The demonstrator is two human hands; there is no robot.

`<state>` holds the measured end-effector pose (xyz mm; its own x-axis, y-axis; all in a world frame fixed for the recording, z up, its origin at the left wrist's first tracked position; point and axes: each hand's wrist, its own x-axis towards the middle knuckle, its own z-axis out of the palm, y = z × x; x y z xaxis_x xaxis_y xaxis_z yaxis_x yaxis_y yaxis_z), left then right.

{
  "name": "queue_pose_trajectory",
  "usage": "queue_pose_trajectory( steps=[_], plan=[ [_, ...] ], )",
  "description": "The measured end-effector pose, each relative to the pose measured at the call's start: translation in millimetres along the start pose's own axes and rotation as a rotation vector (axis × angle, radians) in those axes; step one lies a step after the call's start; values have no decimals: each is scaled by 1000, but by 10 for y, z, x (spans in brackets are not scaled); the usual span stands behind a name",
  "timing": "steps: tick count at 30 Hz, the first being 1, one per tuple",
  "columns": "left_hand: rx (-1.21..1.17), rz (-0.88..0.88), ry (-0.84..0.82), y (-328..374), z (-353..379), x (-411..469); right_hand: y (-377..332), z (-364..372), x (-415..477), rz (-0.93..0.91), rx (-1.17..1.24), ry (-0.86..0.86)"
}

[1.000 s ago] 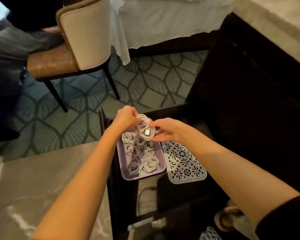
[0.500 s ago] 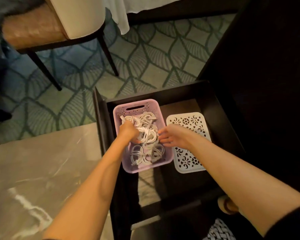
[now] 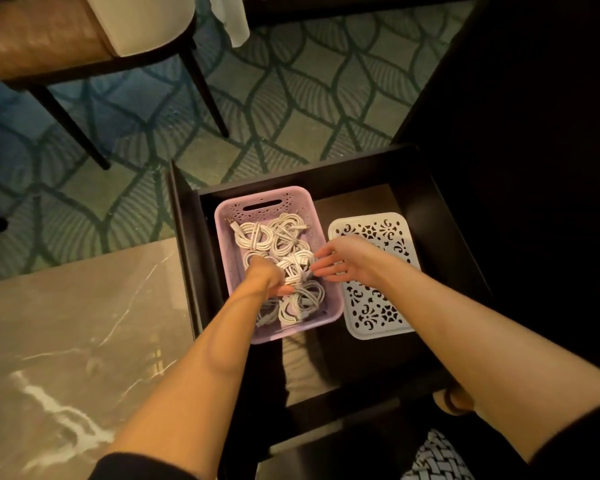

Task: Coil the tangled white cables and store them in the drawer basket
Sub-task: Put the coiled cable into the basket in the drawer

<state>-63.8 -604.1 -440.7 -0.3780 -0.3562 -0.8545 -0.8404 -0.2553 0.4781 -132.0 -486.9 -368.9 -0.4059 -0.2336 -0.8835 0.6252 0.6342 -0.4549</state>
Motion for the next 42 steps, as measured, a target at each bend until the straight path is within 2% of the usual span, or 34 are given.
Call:
queue_pose_trajectory(
  steps=[6, 12, 15, 17, 21, 24, 30, 34, 39, 42],
  plan=[
    [147, -5, 33, 26, -47, -31, 19, -18, 36, -4, 22, 3],
    [188, 34, 45, 38, -110, -76, 23, -33, -22, 2, 21, 24],
    [337, 105, 135, 83, -125, -141, 33, -72, -59, -5, 40, 52],
    [417, 187, 219, 143, -139, -222, 18, -109, -122, -18, 61, 87],
    [436, 392, 252, 466, -117, -495, -81, -243, -310, -121, 129, 200],
    [423, 599, 255, 864, -25, -889, -239, -476, -705, -295, 206, 291],
    [366, 995, 176, 1597, 221, -1918, -511, -968, -1946, -605, 364, 446],
    [372, 1176, 137, 1899, 446, -2671, -476, -1200, -2696, -740, 405, 570],
    [417, 1392, 114, 1985, 800, -3537, -258, -1504, -3479, -888, 539, 683],
    [463, 1502, 25, 1921, 1213, -4055, 113, -1811, -3942, -948, 564, 811]
  ],
)
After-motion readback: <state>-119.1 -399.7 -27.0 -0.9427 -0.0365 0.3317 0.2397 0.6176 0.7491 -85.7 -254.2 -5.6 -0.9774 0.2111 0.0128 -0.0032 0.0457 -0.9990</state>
